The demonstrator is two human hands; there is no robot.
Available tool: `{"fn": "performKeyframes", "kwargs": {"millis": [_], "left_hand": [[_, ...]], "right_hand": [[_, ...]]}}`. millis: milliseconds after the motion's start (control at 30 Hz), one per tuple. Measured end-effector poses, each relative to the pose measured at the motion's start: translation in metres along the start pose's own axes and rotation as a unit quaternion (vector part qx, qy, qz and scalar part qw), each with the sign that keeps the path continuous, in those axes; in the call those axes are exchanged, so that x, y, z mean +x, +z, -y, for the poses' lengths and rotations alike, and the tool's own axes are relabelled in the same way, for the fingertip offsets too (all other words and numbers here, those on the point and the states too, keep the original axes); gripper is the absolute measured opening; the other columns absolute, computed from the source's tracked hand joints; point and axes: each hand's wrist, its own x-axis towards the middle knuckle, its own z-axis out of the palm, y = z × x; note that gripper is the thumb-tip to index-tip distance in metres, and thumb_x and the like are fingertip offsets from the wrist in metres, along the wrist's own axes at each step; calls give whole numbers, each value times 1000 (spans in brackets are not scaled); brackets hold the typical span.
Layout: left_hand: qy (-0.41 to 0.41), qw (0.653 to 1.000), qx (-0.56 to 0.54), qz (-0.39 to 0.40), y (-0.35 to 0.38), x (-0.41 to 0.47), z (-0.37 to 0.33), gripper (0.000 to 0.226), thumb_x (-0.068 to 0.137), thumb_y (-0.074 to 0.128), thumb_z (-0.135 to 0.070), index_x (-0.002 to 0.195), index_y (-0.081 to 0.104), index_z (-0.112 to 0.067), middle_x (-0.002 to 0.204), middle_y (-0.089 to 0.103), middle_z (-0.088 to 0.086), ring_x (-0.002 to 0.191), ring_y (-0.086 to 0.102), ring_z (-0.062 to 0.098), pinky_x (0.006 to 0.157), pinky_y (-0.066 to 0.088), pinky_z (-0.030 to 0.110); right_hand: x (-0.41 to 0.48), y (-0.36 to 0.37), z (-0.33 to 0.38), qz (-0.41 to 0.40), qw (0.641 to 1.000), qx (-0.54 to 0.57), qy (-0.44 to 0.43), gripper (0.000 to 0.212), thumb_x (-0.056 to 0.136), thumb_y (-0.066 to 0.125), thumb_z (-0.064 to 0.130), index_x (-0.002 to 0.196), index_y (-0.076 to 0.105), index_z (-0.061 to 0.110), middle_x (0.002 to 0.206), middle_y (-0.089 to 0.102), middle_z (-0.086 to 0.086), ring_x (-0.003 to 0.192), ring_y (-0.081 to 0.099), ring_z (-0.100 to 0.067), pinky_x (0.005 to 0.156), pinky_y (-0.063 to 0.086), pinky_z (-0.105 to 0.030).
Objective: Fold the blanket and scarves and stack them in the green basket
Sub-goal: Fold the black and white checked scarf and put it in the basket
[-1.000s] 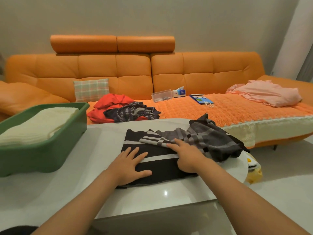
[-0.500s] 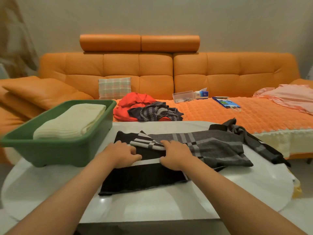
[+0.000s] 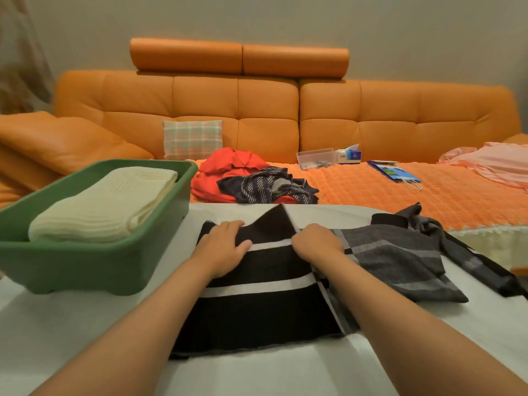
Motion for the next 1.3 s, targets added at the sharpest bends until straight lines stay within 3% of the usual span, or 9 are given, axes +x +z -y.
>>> {"fn": "performKeyframes", "kwargs": {"millis": [133,233,367,633,767,967,1100,1200,1300], "left_hand": [[19,985,102,137,8,1,5,68,91,35,-73,152,16,-50,165,8,-2,152,3,22,123,3,47],[26,985,103,139,7,1,2,73,87,33,-79,151,9,-53,165,3,-5,152,-2,22,122,-2,50],[14,984,120,133,9,-4,5,77,87,24,-80,154,2,-48,166,-2,-6,152,-7,20,122,-4,49],[18,995,89,27,9,15,-30,57,93,36,-59,137,46,-23,145,45,-1,136,36,18,116,23,48],[30,988,91,123,25,23,-35,74,88,29,-78,153,16,-46,164,11,-3,151,6,27,120,7,56],[37,981,117,148,29,45,-11,79,80,23,-87,150,3,-56,165,-5,-7,151,-11,27,119,-6,57],[13,982,125,139,21,61,17,96,63,12,-96,150,2,-57,165,-4,-8,152,-9,26,119,-5,57],[17,982,119,146,17,65,28,107,52,3,-101,150,-1,-56,165,-5,-6,152,-9,25,120,-5,56],[13,976,149,159,14,64,20,95,70,12,-93,153,-1,-49,165,-7,-4,152,-10,23,120,-6,55]], "right_hand": [[12,-3,-6,14,999,-28,-18,38,87,44,45,100,62,14,95,64,-4,85,61,-22,66,45,-30],[17,5,0,-36,998,-30,-33,49,91,44,58,100,61,13,95,64,-4,86,62,-24,67,48,-32],[20,10,-4,-44,993,-97,-46,32,94,54,42,103,62,13,94,64,-3,87,63,-24,68,49,-32],[55,-3,-38,-75,977,-185,-80,35,97,52,23,132,53,15,138,41,-14,104,60,-32,69,47,-36],[81,-3,-49,-99,984,-127,-76,15,96,61,27,101,71,17,97,67,-3,83,64,-24,72,56,-35],[107,5,-37,-204,967,-30,-148,18,103,47,26,101,61,14,97,65,-7,87,60,-28,73,50,-39],[118,19,-29,-138,968,-12,-211,24,99,50,22,115,65,15,112,65,-8,104,59,-29,84,50,-40],[119,26,-30,-42,971,-50,-228,46,101,45,38,141,48,16,139,52,-9,127,47,-30,105,41,-46],[111,22,-34,15,971,-32,-235,60,101,44,43,155,30,19,157,36,-4,143,35,-27,116,32,-44]]}}
